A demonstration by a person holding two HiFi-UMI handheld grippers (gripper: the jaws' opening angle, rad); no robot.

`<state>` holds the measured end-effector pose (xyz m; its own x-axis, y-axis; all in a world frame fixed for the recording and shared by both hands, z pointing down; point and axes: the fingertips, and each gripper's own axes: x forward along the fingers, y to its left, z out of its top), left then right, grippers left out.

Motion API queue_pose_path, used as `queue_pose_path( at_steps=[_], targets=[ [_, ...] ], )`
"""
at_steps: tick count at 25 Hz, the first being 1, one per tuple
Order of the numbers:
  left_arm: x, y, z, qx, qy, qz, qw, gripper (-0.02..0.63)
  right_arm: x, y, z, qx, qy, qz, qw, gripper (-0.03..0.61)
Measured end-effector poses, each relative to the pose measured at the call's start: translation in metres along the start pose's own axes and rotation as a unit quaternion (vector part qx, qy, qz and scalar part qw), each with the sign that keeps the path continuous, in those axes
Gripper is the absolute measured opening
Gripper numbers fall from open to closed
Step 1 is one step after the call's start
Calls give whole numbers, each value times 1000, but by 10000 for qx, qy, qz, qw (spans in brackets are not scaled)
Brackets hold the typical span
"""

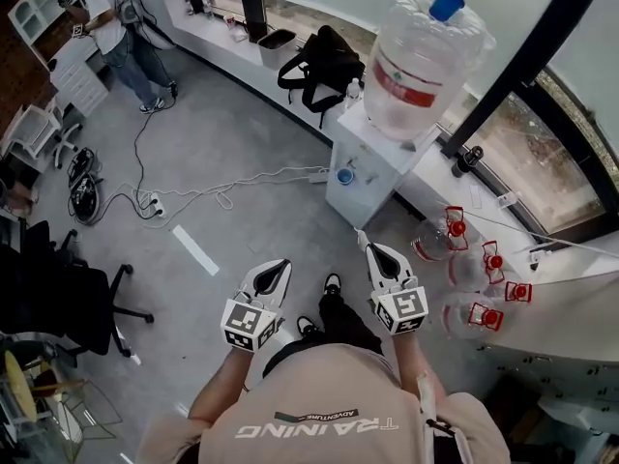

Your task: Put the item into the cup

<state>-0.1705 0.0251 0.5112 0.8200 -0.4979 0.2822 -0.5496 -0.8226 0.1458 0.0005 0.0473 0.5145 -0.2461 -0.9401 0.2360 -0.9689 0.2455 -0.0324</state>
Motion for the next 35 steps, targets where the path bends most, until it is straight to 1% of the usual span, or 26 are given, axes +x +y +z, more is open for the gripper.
queue_pose_path(
  at_steps=[3, 8, 14, 16, 19, 22, 28, 31, 35],
  targets=[
    [14, 11, 0, -48, 37, -14, 10000, 8, 14, -8, -2, -6, 31, 3, 10000, 11],
    [51, 38, 7, 84, 176, -54, 9998, 8, 51, -28, -13, -217, 162, 18, 9996, 11],
    [106, 77, 44, 356, 228, -129, 9990, 8, 107, -61, -2, -153, 80, 82, 9998, 11],
    [122, 89, 53, 388, 242, -136, 9989, 8, 123, -69, 2, -112, 76, 123, 9998, 11],
    [146, 106, 67, 418, 157, -125, 9989, 8, 146, -79, 5, -212, 140, 204, 9995, 11],
    [168, 120, 73, 435, 130, -185, 9988, 8, 161, -87, 4, -232, 223, 223, 9992, 11],
    [210, 161, 84, 603, 239, -589, 9962, 8, 193, -97, -1, -25, 454, -27, 9990, 11],
    [232, 183, 91, 678, 258, -977, 9926, 8, 216, -101, -3, 131, 530, -346, 9979, 11],
    [259, 205, 101, 824, 331, -1592, 9832, 8, 246, -108, -4, 414, 614, -875, 9934, 11]
  ],
)
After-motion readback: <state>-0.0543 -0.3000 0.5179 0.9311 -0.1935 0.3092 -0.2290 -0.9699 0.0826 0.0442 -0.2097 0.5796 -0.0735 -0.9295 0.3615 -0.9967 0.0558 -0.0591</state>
